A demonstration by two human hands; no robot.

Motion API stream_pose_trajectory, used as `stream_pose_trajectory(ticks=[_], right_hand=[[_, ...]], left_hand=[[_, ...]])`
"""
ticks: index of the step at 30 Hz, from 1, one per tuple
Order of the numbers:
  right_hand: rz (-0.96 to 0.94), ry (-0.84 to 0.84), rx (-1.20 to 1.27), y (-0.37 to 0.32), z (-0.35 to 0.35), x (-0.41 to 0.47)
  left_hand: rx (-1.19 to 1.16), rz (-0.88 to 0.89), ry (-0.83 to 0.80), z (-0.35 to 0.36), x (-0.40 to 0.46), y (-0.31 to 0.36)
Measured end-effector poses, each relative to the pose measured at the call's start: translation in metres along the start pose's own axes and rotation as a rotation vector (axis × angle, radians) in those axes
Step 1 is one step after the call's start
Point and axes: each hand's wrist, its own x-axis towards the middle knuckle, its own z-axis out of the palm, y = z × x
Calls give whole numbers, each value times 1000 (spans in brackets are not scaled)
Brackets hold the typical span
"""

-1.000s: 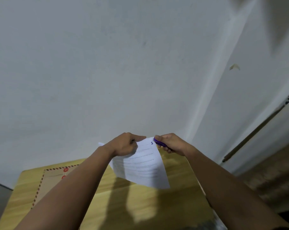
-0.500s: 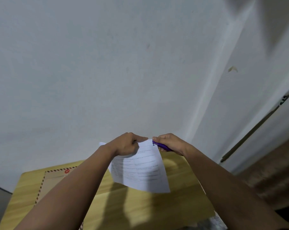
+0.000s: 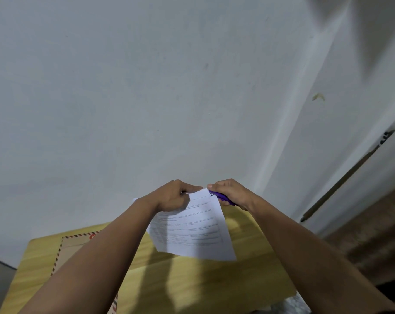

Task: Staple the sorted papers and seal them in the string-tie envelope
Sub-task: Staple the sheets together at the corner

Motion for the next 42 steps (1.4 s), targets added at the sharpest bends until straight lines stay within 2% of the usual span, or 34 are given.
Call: stream_pose_trajectory(ticks=[7,12,17,22,25,29,35,42], right_hand=[[73,84,-43,1,2,-9],[332,244,47,50,-9,-18],[534,335,1,126,-17,-32],[552,341,-109,195,-11,-31],[626,312,-311,230,-1,-21],[622,394,-546,257,12,-15],[588,396,-719,259,15,-7],[503,376,-798,228,20,2]], left_hand=[[-27,-34,-6,-1,5,-4],[-24,-129,-92,20,11,-29],[-37,-172,-170,57,35,-57],[121,-200,-206,119,89,-98],[304,-222,-185,158,116,-120],[349,-319,-164,192,127,-134],[343,-481,-147,191,121,-137],[309,-532,-122,165,67,-126]])
